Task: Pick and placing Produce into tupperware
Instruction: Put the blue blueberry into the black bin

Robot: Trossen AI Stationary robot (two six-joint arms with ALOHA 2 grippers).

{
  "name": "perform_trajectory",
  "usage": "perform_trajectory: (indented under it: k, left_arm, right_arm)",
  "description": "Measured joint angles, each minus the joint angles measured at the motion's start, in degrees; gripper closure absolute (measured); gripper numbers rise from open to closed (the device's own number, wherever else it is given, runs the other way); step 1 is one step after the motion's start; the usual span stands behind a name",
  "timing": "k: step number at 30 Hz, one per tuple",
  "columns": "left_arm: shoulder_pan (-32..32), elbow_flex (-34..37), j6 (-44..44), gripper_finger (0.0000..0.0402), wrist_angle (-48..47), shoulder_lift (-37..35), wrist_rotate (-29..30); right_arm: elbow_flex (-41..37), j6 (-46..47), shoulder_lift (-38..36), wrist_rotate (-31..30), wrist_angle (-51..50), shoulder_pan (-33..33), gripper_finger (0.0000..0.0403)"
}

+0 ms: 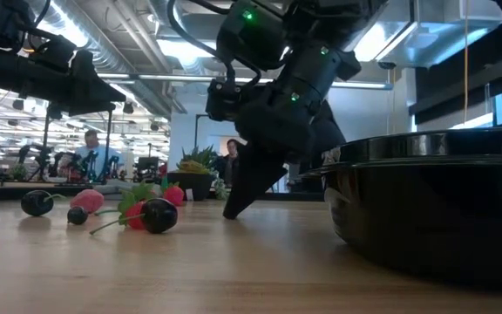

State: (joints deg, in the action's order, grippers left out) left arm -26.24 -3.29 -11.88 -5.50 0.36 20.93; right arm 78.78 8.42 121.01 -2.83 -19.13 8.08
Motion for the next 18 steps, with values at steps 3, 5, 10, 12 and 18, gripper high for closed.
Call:
perform_trajectory:
  k: [3, 5, 10, 12, 18]
  left_arm:
    - [0.00, 0.00, 0.00, 0.0182, 0.00, 0.00, 0.00]
    - [0.00, 0.00, 0.02, 0.0182, 0.00, 0.00, 0.00]
    - [0.00, 0.00, 0.00, 0.0182, 0.00, 0.00, 0.00]
    - [0.02, 0.00, 0.00, 0.0182, 0.00, 0.00, 0.00]
    - [0.01, 0.00, 0.00, 0.0182, 0.04, 0.00, 0.01]
  right_arm:
    - [-0.44, 4.88, -2.83, 0.06, -4.78, -0.04, 0.0352]
    - [-0.34, 9.34, -6.08, 0.10, -7.49, -0.11, 0.0352]
    - [-0.23, 23.65, -16.49, 0.78, -20.94, 0.81, 0.0353]
    - [-0.18, 30.34, -20.82, 1.22, -24.62, 2.59, 0.0353]
    - [-0.10, 46.70, -28.66, -2.62, -34.65, 12.88, 0.0353]
